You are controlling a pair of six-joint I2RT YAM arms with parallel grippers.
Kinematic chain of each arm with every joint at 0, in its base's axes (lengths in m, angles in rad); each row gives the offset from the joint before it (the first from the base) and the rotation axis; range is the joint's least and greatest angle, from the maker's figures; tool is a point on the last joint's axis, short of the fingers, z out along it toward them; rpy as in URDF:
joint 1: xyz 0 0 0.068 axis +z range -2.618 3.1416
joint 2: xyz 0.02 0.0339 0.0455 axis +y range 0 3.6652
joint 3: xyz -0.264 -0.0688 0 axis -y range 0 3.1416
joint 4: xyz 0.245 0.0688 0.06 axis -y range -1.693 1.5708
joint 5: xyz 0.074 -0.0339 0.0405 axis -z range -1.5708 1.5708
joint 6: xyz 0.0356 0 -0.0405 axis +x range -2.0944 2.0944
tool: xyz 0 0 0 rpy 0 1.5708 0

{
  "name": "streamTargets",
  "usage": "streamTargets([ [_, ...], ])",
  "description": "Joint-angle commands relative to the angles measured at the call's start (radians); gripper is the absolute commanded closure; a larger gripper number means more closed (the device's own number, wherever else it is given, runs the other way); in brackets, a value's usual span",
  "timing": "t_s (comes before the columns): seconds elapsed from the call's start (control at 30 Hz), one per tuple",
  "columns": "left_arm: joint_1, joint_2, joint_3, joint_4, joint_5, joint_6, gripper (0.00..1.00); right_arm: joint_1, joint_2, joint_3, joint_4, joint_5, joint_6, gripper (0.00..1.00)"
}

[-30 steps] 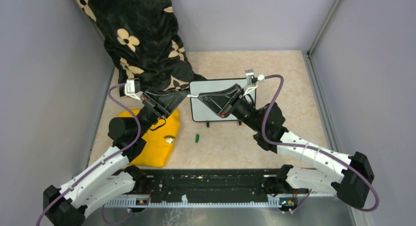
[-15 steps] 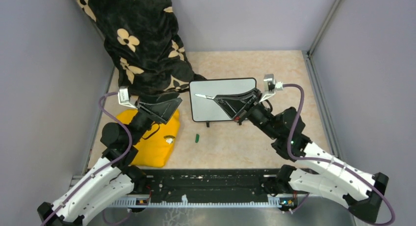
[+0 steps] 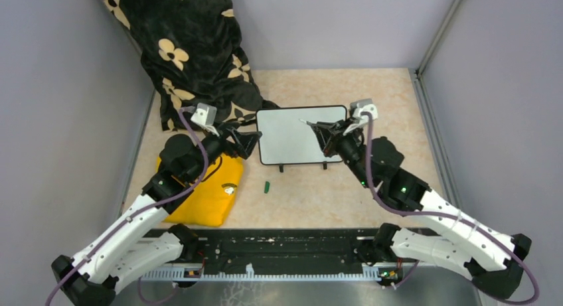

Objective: Write a sentence on the whiteboard

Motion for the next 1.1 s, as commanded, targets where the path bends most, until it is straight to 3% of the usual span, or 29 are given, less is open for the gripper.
streamTargets([
  [0.0, -0.003, 0.051, -0.004, -0.014, -0.127, 0.01, 0.05, 0.079, 0.105, 0.064, 0.034, 0.296, -0.144, 1.0],
  [0.17, -0.003, 0.113, -0.044, 0.054, -0.25, 0.018, 0.04, 0.149, 0.225, 0.088, 0.158, 0.535, -0.202, 1.0],
  [0.33, -0.001, 0.171, -0.078, 0.091, -0.26, 0.096, 0.04, 0.149, 0.287, 0.067, 0.153, 0.569, -0.148, 1.0],
  [0.43, 0.025, 0.188, -0.083, 0.065, -0.186, 0.163, 0.04, 0.15, 0.278, 0.012, 0.149, 0.548, -0.1, 1.0],
  [0.53, 0.085, 0.209, -0.072, 0.041, -0.134, 0.135, 0.04, 0.149, 0.238, -0.08, 0.207, 0.482, -0.096, 1.0],
  [0.8, 0.149, 0.306, -0.047, 0.105, 0.274, 0.012, 0.04, 0.148, 0.159, -0.23, 0.34, 0.309, -0.163, 1.0],
  [1.07, 0.158, 0.377, -0.061, 0.157, 0.336, -0.119, 0.01, 0.147, 0.154, -0.264, 0.37, 0.273, -0.126, 1.0],
])
